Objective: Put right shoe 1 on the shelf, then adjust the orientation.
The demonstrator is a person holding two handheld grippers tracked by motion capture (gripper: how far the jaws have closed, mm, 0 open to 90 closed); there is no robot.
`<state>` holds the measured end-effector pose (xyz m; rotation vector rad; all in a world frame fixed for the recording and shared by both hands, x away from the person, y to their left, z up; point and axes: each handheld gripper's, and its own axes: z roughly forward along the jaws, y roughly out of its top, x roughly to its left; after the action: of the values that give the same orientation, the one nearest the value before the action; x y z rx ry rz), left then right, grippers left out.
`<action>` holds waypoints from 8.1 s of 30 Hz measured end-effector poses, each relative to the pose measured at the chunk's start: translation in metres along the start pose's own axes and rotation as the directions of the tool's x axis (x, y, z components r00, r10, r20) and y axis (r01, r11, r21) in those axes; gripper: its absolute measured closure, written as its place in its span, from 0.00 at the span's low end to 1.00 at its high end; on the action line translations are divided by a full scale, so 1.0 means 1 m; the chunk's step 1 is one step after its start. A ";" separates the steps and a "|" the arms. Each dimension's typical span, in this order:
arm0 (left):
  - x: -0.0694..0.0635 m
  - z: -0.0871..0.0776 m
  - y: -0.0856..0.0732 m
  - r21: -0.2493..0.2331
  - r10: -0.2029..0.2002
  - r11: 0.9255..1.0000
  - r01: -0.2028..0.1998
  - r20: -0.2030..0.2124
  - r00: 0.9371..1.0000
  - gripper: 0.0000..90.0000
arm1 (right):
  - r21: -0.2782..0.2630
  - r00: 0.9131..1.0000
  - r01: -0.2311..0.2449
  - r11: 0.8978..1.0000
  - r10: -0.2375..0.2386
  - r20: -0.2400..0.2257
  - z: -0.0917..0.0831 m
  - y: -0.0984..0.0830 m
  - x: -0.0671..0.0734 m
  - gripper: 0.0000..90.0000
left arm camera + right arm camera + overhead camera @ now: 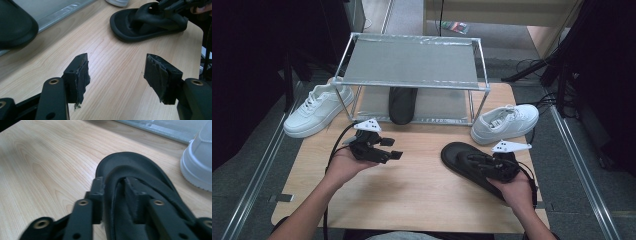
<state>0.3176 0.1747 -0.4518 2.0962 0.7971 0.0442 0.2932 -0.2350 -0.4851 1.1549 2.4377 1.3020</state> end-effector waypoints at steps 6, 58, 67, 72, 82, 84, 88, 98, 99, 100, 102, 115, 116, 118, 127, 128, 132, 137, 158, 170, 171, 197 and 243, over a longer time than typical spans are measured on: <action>0.001 0.007 0.007 0.006 0.015 1.000 -0.015 0.011 1.000 0.41 | 0.028 1.000 -0.007 1.000 0.007 0.012 0.004 -0.007 0.002 0.72; -0.004 -0.016 -0.014 -0.021 -0.014 1.000 0.013 -0.042 0.999 0.41 | 0.158 0.984 0.013 0.987 0.016 -0.178 0.081 0.070 0.060 0.91; -0.007 -0.018 -0.020 -0.019 -0.025 1.000 0.024 -0.056 0.998 0.41 | 0.178 0.978 0.044 0.983 -0.006 -0.209 0.116 0.083 0.074 0.90; -0.009 -0.016 -0.022 -0.014 -0.030 0.999 0.030 -0.044 0.999 0.41 | 0.193 0.979 0.068 0.979 -0.027 -0.204 0.133 0.084 0.078 0.90; -0.008 -0.007 -0.025 0.015 -0.037 0.999 0.038 -0.043 0.998 0.42 | 0.190 0.976 0.079 0.979 -0.038 -0.213 0.146 0.080 0.074 0.84; -0.008 -0.007 -0.025 0.011 -0.039 0.999 0.039 -0.039 0.998 0.43 | 0.174 0.974 0.091 0.980 -0.051 -0.220 0.140 0.082 0.072 0.78; -0.008 -0.006 -0.025 0.013 -0.041 0.999 0.041 -0.040 0.998 0.45 | 0.141 0.970 0.111 0.984 -0.077 -0.229 0.127 0.085 0.070 0.76; -0.008 0.010 -0.022 -0.011 -0.047 0.999 0.047 0.004 0.999 0.80 | 0.084 0.987 0.114 0.990 -0.103 -0.126 0.093 0.089 0.027 0.98; -0.009 0.013 -0.021 -0.011 -0.042 0.999 0.042 0.006 0.999 0.86 | 0.088 0.989 0.108 0.990 -0.098 -0.113 0.095 0.088 0.022 1.00; -0.009 0.016 -0.021 -0.004 -0.034 0.999 0.034 0.009 0.999 0.91 | 0.090 0.991 0.097 0.991 -0.088 -0.103 0.096 0.087 0.017 1.00; -0.010 0.021 -0.019 0.011 -0.031 0.999 0.031 0.022 0.999 1.00 | 0.091 0.994 0.078 0.993 -0.071 -0.081 0.100 0.087 0.010 1.00; -0.007 0.048 -0.017 0.077 -0.020 0.997 0.019 0.023 1.000 1.00 | 0.130 0.999 0.040 0.991 -0.037 -0.023 0.116 0.077 0.000 1.00; -0.007 0.049 -0.017 0.081 -0.021 0.997 0.019 0.024 1.000 1.00 | 0.128 0.999 0.040 0.991 -0.038 -0.025 0.116 0.077 0.000 1.00; -0.005 0.053 -0.017 0.090 -0.029 0.996 0.027 0.021 0.999 1.00 | 0.131 0.999 0.033 0.991 -0.030 -0.027 0.114 0.075 0.002 1.00; -0.001 0.059 -0.017 0.117 -0.036 0.993 0.033 0.024 0.999 1.00 | 0.141 0.999 0.025 0.990 -0.020 -0.037 0.110 0.071 0.008 1.00; 0.001 0.059 -0.017 0.114 -0.042 0.993 0.039 0.030 0.999 1.00 | 0.138 0.999 0.016 0.990 -0.010 -0.043 0.110 0.069 0.007 1.00; 0.003 0.060 -0.016 0.117 -0.042 0.992 0.038 0.033 0.999 1.00 | 0.139 0.999 0.005 0.990 0.002 -0.053 0.106 0.065 0.007 1.00; 0.005 0.060 -0.014 0.126 -0.044 0.991 0.038 0.044 0.998 1.00 | 0.145 0.998 -0.002 0.989 0.010 -0.055 0.100 0.060 0.012 1.00; 0.015 0.065 -0.005 0.152 -0.044 0.988 0.032 0.071 0.997 1.00 | 0.138 0.998 -0.040 0.990 0.045 -0.036 0.080 0.034 0.037 1.00; 0.017 0.069 -0.002 0.150 -0.030 0.988 0.018 0.080 0.996 1.00 | 0.140 0.999 -0.047 0.989 0.050 -0.020 0.073 0.026 0.048 1.00; 0.018 0.069 -0.001 0.151 -0.034 0.988 0.021 0.083 0.996 0.99 | 0.138 0.998 -0.050 0.989 0.053 -0.016 0.073 0.026 0.048 0.99; 0.024 0.029 0.011 0.090 -0.021 0.996 0.017 0.043 0.999 0.55 | 0.036 0.997 -0.073 0.997 0.072 0.032 0.089 0.024 0.061 0.63; 0.073 -0.025 0.130 0.034 0.104 0.994 -0.104 -0.003 0.995 1.00 | 0.011 0.974 -0.176 0.984 0.172 0.146 0.085 0.068 0.020 0.81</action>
<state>0.4356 0.1788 -0.3573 2.1689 0.6955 0.0933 0.3552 -0.1439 -0.4812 1.4445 2.2984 1.1883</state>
